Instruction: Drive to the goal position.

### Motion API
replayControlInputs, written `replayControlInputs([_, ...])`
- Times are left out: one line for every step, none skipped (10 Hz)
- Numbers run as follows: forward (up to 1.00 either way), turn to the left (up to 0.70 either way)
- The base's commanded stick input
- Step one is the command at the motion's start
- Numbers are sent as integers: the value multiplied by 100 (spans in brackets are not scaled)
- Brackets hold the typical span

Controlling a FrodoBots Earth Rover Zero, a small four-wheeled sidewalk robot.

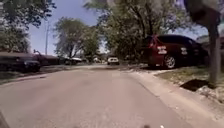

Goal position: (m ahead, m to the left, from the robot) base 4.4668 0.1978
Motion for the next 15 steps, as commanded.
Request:
replayControlInputs([70,0])
replayControlInputs([70,0])
replayControlInputs([70,0])
replayControlInputs([70,0])
replayControlInputs([70,0])
replayControlInputs([70,0])
replayControlInputs([70,0])
replayControlInputs([70,0])
replayControlInputs([70,0])
replayControlInputs([70,0])
replayControlInputs([70,0])
replayControlInputs([70,0])
replayControlInputs([70,0])
replayControlInputs([70,0])
replayControlInputs([70,0])
